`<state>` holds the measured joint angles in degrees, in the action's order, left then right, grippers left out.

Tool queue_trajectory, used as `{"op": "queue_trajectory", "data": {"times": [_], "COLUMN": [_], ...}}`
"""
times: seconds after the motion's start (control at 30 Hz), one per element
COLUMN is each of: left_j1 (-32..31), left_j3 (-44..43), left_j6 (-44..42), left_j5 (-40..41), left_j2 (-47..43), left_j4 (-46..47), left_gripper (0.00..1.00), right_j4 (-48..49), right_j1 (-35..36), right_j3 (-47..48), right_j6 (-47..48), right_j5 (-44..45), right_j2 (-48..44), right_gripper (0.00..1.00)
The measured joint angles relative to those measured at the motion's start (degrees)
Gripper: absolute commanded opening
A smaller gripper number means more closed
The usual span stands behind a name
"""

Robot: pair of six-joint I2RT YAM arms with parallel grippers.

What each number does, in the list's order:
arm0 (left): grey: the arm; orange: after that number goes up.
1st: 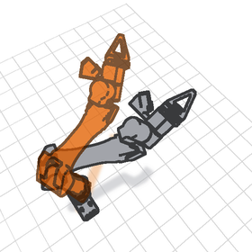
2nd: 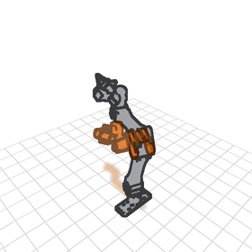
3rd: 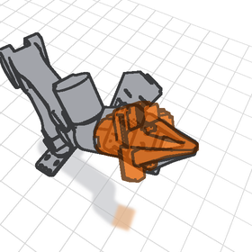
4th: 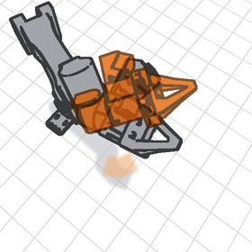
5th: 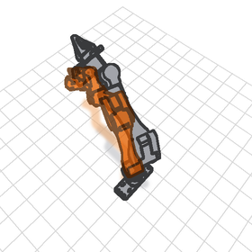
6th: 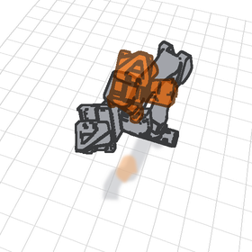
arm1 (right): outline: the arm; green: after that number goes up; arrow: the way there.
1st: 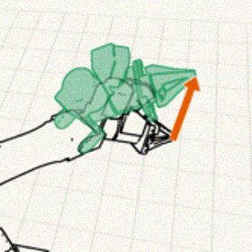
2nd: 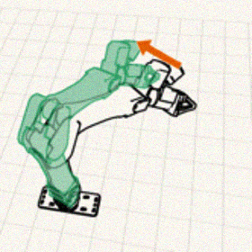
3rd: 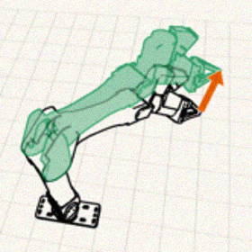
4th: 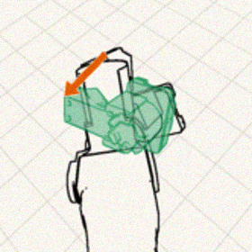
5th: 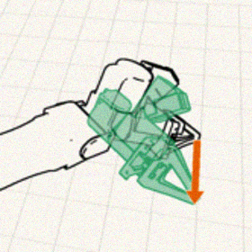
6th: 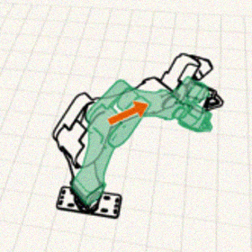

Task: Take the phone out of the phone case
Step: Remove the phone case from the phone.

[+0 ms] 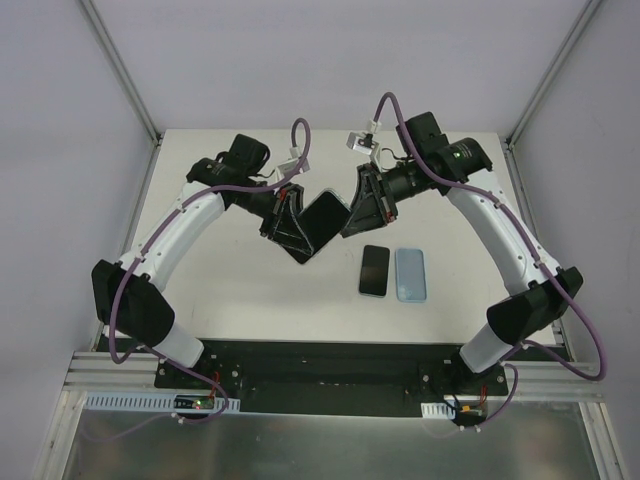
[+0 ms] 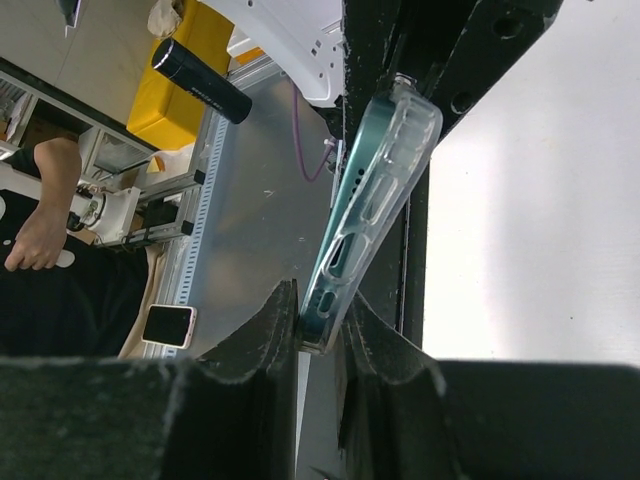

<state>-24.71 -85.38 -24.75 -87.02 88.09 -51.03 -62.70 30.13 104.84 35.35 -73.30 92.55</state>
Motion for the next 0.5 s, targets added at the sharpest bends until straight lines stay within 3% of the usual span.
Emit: {"op": "queue_trajectory", "data": {"times": [0.5], "left_j1": [-1.2], "left_j3": [-3.0], "left_j6": [-0.2], "left_j5": [-2.6], "left_j2": [2.2], "left_j4": [-2.4], "left_gripper": [0.00], "right_j4": [-5.3], "right_j1": [1.2], "right_j3": [4.9], "right_j6": [2.9], "right_j5": [1.2], "right_j2": [0.1], "right_gripper": [0.00]}}
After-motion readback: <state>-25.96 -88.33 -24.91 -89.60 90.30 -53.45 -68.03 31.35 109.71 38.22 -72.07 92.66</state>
